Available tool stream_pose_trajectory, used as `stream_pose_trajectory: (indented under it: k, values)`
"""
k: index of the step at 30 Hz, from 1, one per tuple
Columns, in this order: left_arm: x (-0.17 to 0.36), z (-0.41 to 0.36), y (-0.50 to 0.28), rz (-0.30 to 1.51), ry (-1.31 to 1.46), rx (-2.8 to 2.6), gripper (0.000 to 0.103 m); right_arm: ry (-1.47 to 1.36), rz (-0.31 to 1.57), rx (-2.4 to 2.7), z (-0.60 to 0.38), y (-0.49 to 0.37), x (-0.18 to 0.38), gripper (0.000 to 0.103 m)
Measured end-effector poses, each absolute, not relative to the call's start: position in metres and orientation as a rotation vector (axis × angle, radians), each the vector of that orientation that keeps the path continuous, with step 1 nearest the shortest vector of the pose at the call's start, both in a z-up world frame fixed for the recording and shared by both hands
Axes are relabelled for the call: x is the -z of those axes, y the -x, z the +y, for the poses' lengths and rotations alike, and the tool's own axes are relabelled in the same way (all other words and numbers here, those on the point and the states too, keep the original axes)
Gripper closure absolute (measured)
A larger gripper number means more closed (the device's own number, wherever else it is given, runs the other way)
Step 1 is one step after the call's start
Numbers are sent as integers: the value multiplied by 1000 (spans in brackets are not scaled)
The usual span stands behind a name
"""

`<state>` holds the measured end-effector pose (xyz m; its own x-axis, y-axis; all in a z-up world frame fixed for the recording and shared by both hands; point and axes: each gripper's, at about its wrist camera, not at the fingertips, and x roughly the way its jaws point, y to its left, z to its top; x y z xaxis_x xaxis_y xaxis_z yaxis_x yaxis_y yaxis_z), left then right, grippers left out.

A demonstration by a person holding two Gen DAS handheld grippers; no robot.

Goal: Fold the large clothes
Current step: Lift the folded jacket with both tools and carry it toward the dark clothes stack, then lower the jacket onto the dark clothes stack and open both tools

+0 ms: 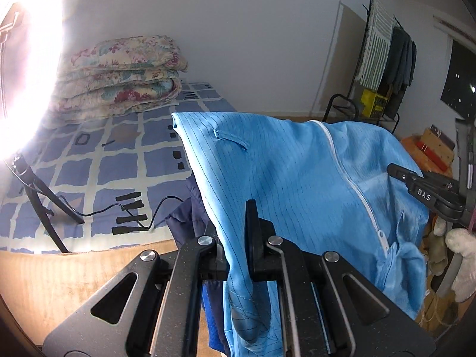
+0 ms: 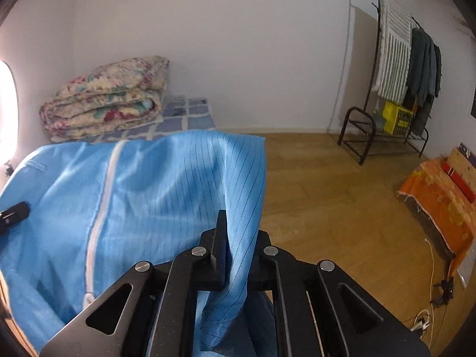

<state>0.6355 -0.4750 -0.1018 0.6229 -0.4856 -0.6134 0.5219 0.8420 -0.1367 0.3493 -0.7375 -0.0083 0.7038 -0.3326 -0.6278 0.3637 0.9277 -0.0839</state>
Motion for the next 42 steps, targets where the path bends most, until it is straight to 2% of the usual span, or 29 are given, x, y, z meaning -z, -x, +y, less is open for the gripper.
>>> stream_pose_trajectory:
  k: [1, 3, 7, 10, 13, 14, 15, 17, 20, 21, 24, 35, 42]
  values:
    - [103, -476, -634, 683, -68, 575, 98, -35, 702, 404, -738, -353, 11, 92]
    - [105, -478, -633, 687, -79, 566, 98, -3, 732, 447, -738, -358, 15, 82]
    - [110, -477, -633, 695, -69, 549, 96, 11, 745, 479, -743, -354, 15, 81]
    - [114, -475, -633, 707, -58, 528, 88, 27, 753, 484, -743, -351, 15, 75]
    - [117, -470, -634, 736, -39, 510, 69, 45, 769, 491, -742, -351, 16, 71]
    - [118, -469, -635, 741, -35, 504, 58, 50, 769, 495, -741, -350, 17, 68]
    - [118, -466, -634, 745, -32, 498, 51, 53, 770, 492, -740, -351, 17, 63]
    - [116, -462, -632, 746, -30, 501, 47, 58, 773, 492, -739, -350, 16, 59]
    - [113, -455, -629, 741, -29, 494, 34, 45, 763, 505, -739, -346, 11, 55]
    - [112, -452, -627, 736, -24, 497, 34, 29, 754, 507, -739, -344, 8, 49]
    - [106, -444, -621, 737, -16, 509, 34, -5, 727, 498, -735, -336, -1, 44]
    - [66, -404, -563, 689, -11, 523, 33, -8, 674, 454, -694, -297, -39, 43]
    - [24, -368, -494, 644, -4, 525, 33, 7, 649, 408, -660, -246, -72, 43]
